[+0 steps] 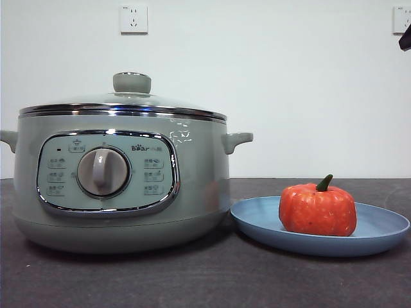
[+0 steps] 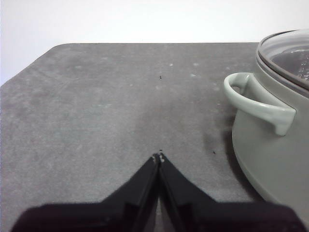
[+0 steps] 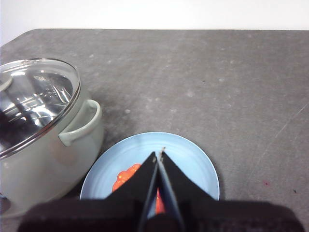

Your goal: Take the pumpkin out from the steamer,put the pumpkin in the blue plate,close the lid

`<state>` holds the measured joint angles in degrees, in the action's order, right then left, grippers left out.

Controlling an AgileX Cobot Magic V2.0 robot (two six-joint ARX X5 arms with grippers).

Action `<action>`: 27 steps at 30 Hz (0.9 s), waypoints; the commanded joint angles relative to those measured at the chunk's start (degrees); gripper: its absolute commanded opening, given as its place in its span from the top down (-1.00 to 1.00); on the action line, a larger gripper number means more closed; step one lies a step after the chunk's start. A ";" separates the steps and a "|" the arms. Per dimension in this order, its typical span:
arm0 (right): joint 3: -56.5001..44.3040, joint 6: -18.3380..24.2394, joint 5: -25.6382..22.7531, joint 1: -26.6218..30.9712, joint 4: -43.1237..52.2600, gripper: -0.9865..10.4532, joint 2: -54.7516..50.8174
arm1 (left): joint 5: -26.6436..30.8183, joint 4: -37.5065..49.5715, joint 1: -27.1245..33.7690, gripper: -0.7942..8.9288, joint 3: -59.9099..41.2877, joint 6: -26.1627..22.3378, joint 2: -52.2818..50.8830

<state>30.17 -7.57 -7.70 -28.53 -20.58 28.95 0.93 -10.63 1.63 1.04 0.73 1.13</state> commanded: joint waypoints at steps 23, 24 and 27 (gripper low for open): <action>-26.03 8.13 18.29 23.61 10.78 0.86 -25.14 | 0.31 0.24 0.20 0.84 -0.87 0.57 -0.04; -26.88 8.13 18.29 23.61 10.71 0.86 -25.88 | 0.31 0.24 0.20 0.84 -0.87 0.55 -0.04; -28.70 8.15 18.05 23.61 10.69 0.86 -27.39 | 0.31 0.24 0.20 0.84 -0.87 0.55 -0.04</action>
<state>2.33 0.08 10.48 -5.13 -10.63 2.04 1.06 -10.63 1.65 1.04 0.71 1.13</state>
